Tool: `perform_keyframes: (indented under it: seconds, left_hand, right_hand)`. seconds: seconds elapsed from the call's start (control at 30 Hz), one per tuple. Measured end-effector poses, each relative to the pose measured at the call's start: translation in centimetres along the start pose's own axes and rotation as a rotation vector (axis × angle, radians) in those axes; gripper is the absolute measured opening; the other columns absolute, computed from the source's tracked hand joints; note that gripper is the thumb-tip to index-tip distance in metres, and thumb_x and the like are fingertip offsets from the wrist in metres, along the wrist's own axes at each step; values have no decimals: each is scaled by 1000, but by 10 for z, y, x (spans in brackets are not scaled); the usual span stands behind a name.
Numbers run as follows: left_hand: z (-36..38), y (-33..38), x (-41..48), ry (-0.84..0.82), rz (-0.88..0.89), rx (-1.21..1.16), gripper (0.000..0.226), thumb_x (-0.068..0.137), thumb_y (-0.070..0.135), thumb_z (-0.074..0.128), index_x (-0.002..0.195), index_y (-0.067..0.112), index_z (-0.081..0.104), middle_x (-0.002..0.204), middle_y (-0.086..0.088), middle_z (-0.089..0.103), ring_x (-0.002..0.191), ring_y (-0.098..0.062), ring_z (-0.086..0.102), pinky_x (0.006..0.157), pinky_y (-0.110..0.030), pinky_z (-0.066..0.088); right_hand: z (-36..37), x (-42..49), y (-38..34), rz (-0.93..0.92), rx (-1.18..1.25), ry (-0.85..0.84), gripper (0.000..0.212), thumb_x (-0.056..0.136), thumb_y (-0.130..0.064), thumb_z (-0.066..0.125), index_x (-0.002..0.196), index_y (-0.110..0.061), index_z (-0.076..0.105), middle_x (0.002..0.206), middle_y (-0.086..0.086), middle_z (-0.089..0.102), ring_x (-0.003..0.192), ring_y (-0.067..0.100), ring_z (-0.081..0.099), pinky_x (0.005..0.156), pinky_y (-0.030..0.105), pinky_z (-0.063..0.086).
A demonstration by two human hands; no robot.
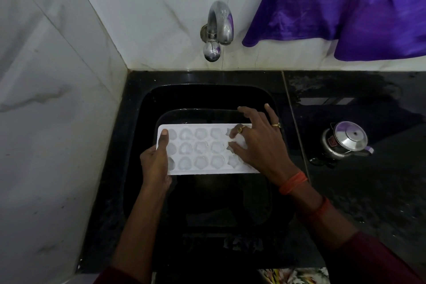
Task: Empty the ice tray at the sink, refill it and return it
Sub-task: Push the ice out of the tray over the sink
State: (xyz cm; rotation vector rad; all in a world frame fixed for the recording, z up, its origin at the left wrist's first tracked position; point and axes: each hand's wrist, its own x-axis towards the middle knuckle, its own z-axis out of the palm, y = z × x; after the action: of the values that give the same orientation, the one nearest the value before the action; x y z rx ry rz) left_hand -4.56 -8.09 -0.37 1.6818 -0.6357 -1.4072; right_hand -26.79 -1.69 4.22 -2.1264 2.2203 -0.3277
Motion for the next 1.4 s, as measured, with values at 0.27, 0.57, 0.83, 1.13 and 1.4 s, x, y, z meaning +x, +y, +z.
perform_keyframes:
  seconds: [0.27, 0.57, 0.83, 1.13, 1.4]
  left_hand:
    - [1, -1, -1, -8, 9, -5, 35, 87, 43, 74, 74, 12, 66, 70, 2, 72, 67, -18, 71, 58, -32, 59]
    - [1, -3, 1, 4, 7, -11, 37, 86, 45, 74, 72, 12, 65, 68, 4, 70, 66, -17, 69, 59, -32, 59]
    - [1, -3, -1, -13, 8, -24, 36, 87, 42, 74, 73, 10, 64, 55, 10, 69, 50, -7, 68, 41, -23, 51]
    - [1, -4, -2, -37, -28, -21, 36, 85, 45, 75, 76, 11, 66, 65, 3, 73, 59, -16, 73, 48, -29, 56]
    - [5, 0, -4, -40, -9, -6, 35, 87, 43, 74, 77, 10, 68, 76, -1, 74, 68, -19, 73, 50, -29, 57]
  right_hand:
    - [4, 1, 0, 19, -60, -91, 31, 87, -47, 68, 113, -30, 72, 155, 6, 38, 140, 21, 40, 125, 48, -8]
    - [2, 2, -8, -97, -15, -59, 46, 82, -26, 73, 127, -31, 64, 154, 9, 39, 133, 22, 51, 125, 54, 7]
    - [7, -1, -7, -163, -23, -54, 36, 84, -25, 59, 118, -27, 72, 149, 10, 47, 131, 23, 53, 123, 56, 13]
    - [5, 4, -11, -156, 6, -11, 24, 88, -40, 68, 105, -26, 77, 145, 8, 52, 132, 24, 51, 123, 57, 12]
    - [7, 6, -16, -114, 86, 139, 12, 76, -33, 82, 83, -24, 80, 126, 5, 66, 114, 23, 63, 119, 58, 23]
